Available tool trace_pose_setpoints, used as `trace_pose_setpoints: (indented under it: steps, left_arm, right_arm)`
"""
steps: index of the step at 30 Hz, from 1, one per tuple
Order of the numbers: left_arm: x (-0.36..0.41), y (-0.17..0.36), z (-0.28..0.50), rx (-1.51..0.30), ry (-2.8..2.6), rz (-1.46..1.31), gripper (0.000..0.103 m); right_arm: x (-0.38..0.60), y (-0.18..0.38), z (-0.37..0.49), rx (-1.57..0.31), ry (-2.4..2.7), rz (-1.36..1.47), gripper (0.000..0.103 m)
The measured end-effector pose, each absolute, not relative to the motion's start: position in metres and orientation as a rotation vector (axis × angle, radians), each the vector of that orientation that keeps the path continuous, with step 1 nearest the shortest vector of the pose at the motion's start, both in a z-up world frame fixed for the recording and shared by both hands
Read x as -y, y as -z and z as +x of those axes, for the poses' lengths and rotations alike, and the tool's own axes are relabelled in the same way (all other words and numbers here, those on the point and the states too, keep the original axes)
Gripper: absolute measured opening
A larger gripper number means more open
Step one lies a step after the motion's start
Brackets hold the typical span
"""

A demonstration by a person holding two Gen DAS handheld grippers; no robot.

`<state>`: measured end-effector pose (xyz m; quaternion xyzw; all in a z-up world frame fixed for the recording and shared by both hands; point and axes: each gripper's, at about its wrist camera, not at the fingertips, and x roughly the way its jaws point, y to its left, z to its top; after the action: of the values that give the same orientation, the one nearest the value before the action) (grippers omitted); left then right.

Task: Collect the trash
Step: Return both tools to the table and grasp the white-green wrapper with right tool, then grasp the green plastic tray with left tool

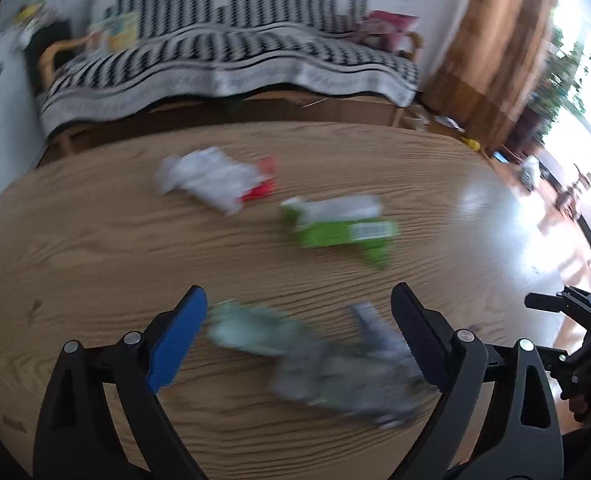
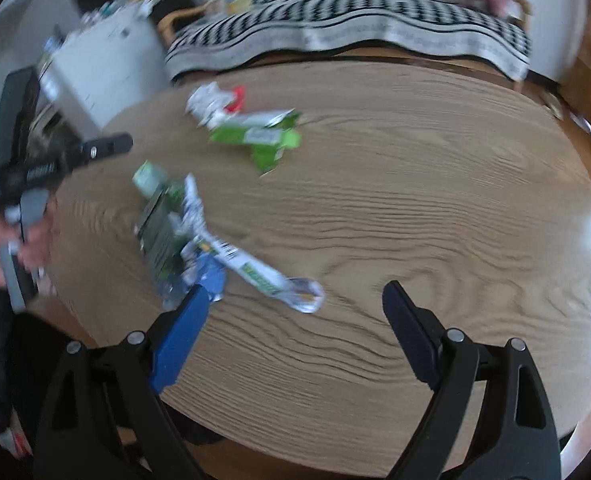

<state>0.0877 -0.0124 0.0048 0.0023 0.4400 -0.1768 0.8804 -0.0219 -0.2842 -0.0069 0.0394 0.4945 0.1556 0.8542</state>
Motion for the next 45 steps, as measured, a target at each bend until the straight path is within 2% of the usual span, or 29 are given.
trace_pose_setpoints:
  steps: [5,10,13,14,16,18,24,25,26,27,28,29,32,34,45]
  left_arm:
    - [-0.028,0.015,0.103,-0.981,0.366,-0.057,0.091]
    - [-0.032,0.027,0.11,-0.999,0.391,-0.034,0.091]
    - [-0.021,0.038,0.111,-1.015,0.41,0.004,0.091]
    - [-0.019,0.04,0.111,-1.015,0.411,0.013,0.091]
    - [-0.015,0.047,0.114,-1.025,0.409,0.035,0.091]
    - [-0.016,0.053,0.118,-1.034,0.401,0.044,0.091]
    - [-0.013,0.065,0.127,-1.039,0.393,0.034,0.09]
    - [-0.01,0.066,0.127,-1.033,0.391,0.036,0.085]
    - [-0.009,0.067,0.127,-1.032,0.397,0.035,0.073]
    - [-0.007,0.067,0.127,-1.037,0.4,0.032,0.065]
    - [-0.006,0.069,0.127,-1.048,0.407,0.022,0.043]
    - [-0.006,0.069,0.128,-1.058,0.404,0.022,0.029]
    - [-0.007,0.062,0.126,-1.032,0.391,-0.004,0.018]
    - [-0.009,0.052,0.125,-1.007,0.373,-0.026,0.013]
    - [0.014,0.0,0.124,-0.909,0.325,-0.134,0.013]
  right_arm:
    - [0.264,0.029,-0.013,-1.075,-0.373,-0.022,0.085]
    - [0.246,0.052,-0.001,-1.108,-0.374,-0.104,0.083]
    - [0.237,0.06,0.005,-1.11,-0.388,-0.138,0.078]
    - [0.233,0.063,0.009,-1.113,-0.389,-0.146,0.073]
    - [0.228,0.063,0.009,-1.09,-0.382,-0.186,0.054]
    - [0.226,0.061,0.011,-1.084,-0.392,-0.187,0.017]
    - [0.233,0.057,0.015,-1.082,-0.386,-0.125,0.008]
    - [0.234,0.053,0.015,-1.073,-0.382,-0.112,0.008]
    - [0.236,0.05,0.015,-1.063,-0.377,-0.101,0.008]
    - [0.237,0.046,0.013,-1.057,-0.376,-0.093,0.008]
    - [0.24,0.043,0.012,-1.05,-0.376,-0.081,0.008]
    - [0.241,0.041,0.011,-1.044,-0.375,-0.07,0.008]
    - [0.247,0.033,0.01,-1.025,-0.353,-0.043,0.008]
    - [0.252,0.029,0.011,-1.015,-0.337,-0.024,0.008]
    - [0.333,0.001,-0.014,-0.974,-0.165,0.137,0.008]
